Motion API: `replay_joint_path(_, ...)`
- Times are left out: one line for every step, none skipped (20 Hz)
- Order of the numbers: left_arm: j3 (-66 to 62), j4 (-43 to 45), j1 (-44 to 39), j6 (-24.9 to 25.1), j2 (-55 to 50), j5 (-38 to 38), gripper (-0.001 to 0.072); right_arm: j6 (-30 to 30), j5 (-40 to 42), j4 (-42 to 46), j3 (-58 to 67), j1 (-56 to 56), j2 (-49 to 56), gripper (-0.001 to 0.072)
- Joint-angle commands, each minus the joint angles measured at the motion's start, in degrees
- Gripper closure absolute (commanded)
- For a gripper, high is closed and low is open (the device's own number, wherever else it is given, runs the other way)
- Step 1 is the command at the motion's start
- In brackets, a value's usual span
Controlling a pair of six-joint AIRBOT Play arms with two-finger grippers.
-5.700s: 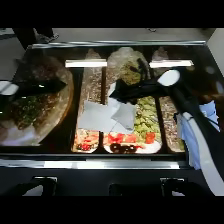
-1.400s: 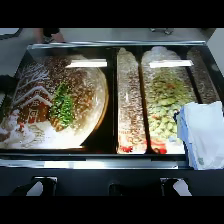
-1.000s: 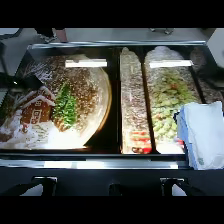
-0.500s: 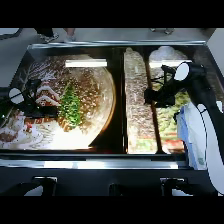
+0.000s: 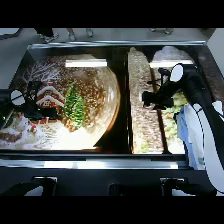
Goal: Fold the shirts.
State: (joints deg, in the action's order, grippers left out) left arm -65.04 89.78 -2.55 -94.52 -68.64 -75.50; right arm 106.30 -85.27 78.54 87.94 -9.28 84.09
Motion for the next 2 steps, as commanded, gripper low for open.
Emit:
replay_joint_path(0.04,0.02,-0.02,-0.04,0.04,0.02,0.0040,0.00,-0.11,0.09,0.07,-0.09,0.04,0.0215)
replay_joint_path(0.04,0.02,-0.02,-0.04,0.04,0.00,0.0040,0.02,-0.11,0.09,0.07,-0.09,0.04,0.0215)
